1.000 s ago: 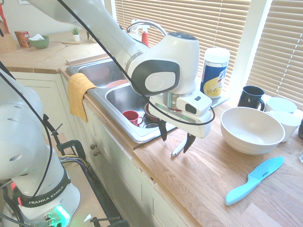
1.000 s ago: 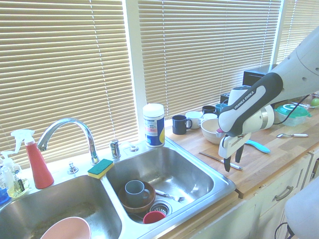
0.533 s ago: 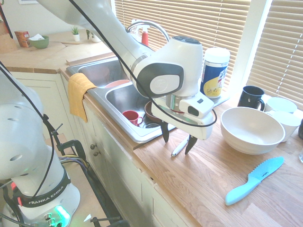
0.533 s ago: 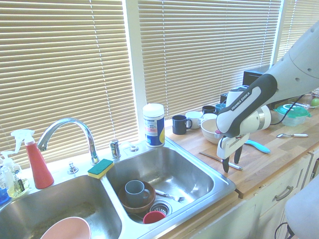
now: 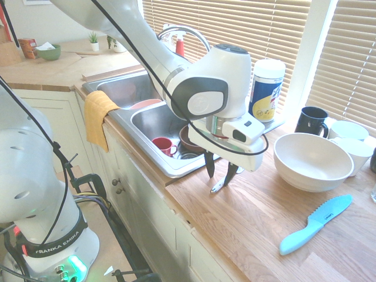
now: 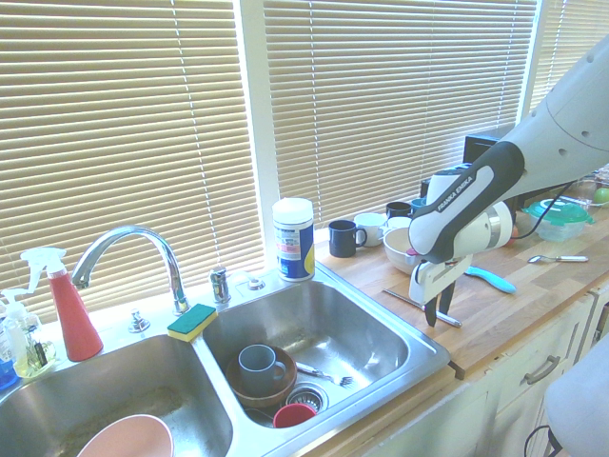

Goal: Put the knife into the sink

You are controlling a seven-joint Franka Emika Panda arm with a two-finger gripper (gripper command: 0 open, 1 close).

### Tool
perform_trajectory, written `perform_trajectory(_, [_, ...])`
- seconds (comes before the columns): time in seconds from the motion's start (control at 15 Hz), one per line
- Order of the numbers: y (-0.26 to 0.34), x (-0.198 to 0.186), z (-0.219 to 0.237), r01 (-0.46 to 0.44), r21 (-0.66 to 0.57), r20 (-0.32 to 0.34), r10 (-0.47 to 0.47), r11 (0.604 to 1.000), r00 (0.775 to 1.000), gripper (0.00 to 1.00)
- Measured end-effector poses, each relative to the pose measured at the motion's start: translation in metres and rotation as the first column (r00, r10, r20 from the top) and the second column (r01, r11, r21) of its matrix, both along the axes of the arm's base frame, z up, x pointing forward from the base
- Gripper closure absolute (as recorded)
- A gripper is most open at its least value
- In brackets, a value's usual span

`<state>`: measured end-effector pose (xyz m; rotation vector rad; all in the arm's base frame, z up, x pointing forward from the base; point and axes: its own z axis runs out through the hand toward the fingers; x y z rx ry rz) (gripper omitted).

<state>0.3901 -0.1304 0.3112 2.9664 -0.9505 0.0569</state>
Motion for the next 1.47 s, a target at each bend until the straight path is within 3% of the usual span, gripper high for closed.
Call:
perform_trajectory(0.93, [0.004,0.005,0.007,0.040,0.000,0.019,-0.040,0.999,0.999,1.00])
perform_trajectory(1.27, [0.071,0.024,0.066,0.118,-0.013,0.107,-0.116,0.993,0.988,1.00])
perform_trajectory(1.47, [0.139,0.027,0.074,0.175,-0.011,0.132,-0.172,0.984,0.976,1.00])
